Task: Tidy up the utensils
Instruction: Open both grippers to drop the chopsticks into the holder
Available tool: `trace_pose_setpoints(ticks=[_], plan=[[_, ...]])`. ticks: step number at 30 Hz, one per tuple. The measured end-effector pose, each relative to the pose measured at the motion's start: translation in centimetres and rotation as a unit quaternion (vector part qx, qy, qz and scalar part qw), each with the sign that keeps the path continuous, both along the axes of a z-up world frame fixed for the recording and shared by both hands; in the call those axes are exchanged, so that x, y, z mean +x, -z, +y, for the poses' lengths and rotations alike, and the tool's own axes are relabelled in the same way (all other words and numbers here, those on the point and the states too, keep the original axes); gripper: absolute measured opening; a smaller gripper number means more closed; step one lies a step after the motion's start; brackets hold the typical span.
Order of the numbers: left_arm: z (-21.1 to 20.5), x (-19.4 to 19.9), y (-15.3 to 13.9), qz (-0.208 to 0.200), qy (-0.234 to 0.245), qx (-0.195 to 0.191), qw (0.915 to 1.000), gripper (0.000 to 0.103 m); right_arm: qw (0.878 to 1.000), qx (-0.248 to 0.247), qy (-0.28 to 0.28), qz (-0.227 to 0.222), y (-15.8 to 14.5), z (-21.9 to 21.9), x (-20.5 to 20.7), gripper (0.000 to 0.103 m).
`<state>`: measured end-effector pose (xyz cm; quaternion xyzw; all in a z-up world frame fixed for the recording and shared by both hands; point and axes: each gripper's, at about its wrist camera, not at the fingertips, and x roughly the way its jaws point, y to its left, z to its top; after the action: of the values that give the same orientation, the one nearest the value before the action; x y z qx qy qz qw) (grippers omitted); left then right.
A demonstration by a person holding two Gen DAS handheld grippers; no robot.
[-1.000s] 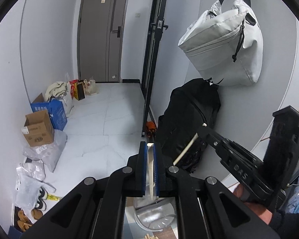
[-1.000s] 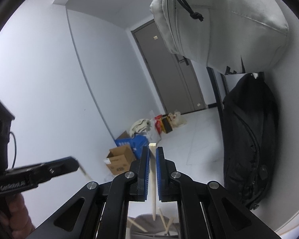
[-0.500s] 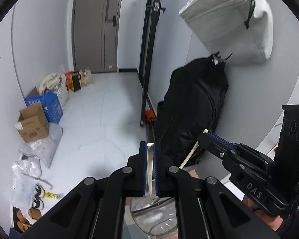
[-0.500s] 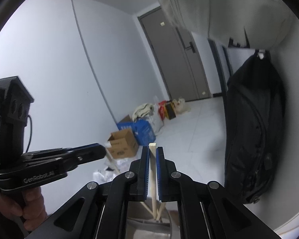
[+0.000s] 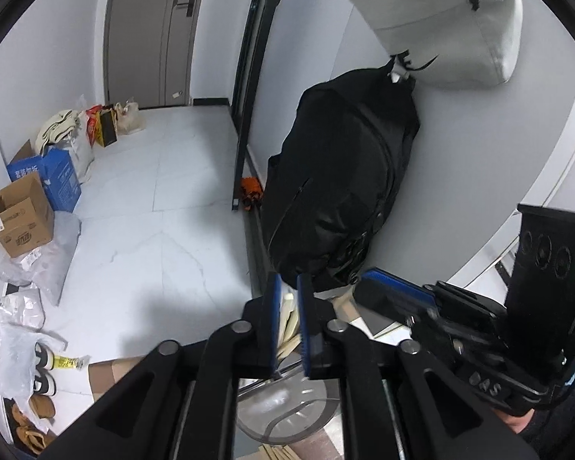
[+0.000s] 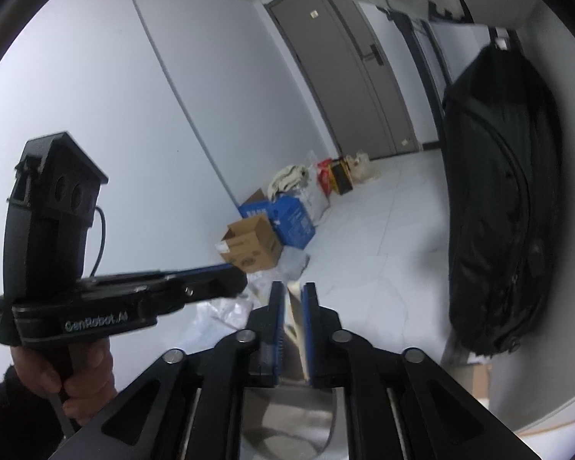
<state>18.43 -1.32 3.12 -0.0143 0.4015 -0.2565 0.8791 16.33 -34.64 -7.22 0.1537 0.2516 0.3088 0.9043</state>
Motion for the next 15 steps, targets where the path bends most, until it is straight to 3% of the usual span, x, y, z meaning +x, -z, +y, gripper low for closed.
trace_pose_setpoints(ticks=[2,3,7,9,14,15], plan=[[0.4,0.0,0.1,0.005,-0.007,-0.002,1.0,0.029,1.0,0.006,0.004,0.012,0.6,-0.5,-0.3,0.04],[0.6,-0.2,-0.1,0.004,-0.006,-0.011,0.9999,0.031,1.0,0.013,0.001,0.017,0.9,-0.8,-0.6,0.046],[1.0,-1.4,-0.7,-0.015,-0.022,-0.002,0.9997,0.033,1.0,0.016,0.008,0.024,1.6,-1.7,-1.8,0.049],[1.2,-2.1,-1.0,-0.021,-0.034,0.003,0.9992,0.037,0.999,0.019,0.016,0.031,1.9,-2.5,-2.5,0.056],[1.7,-4.0,-1.6,-0.045,-0.081,0.022,0.9954,0.064,0.998,0.025,0.037,0.035,2.1,-4.0,-4.0,0.073],[1.8,-4.5,-1.8,-0.053,-0.092,0.028,0.994,0.064,0.998,0.026,0.039,0.036,2.1,-4.2,-4.3,0.074]])
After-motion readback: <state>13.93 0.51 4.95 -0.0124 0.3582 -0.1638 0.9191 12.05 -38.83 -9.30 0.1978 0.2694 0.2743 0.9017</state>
